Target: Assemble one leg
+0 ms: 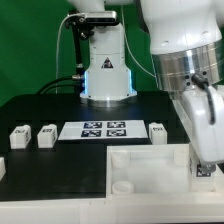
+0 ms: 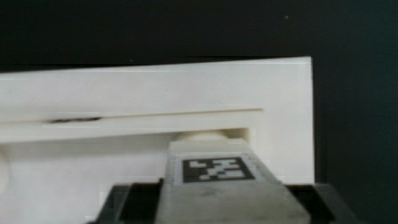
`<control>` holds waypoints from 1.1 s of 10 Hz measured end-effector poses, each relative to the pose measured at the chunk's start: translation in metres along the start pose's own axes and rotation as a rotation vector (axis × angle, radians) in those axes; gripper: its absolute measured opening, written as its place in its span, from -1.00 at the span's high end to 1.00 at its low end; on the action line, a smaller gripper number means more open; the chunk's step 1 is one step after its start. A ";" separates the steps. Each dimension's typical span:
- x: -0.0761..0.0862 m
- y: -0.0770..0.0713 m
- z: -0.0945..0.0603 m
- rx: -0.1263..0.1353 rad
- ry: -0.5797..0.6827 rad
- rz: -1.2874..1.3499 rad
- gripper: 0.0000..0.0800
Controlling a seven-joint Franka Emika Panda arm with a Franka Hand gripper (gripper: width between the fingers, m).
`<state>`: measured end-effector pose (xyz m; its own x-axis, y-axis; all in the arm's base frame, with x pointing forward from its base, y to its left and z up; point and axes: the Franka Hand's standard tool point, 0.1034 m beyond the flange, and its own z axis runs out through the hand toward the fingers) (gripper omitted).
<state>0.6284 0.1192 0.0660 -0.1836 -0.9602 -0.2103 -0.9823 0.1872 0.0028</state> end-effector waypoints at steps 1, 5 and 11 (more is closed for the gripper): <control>-0.001 0.001 0.001 -0.001 -0.001 0.101 0.26; 0.002 0.000 0.000 0.006 0.014 0.225 -0.01; -0.008 0.014 -0.028 0.015 -0.001 0.154 -0.61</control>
Offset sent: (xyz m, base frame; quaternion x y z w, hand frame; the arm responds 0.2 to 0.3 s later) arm 0.0000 0.0000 0.0000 0.0000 0.0000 0.0899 0.9960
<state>0.6148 0.1241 0.0948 -0.3324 -0.9195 -0.2099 -0.9418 0.3356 0.0211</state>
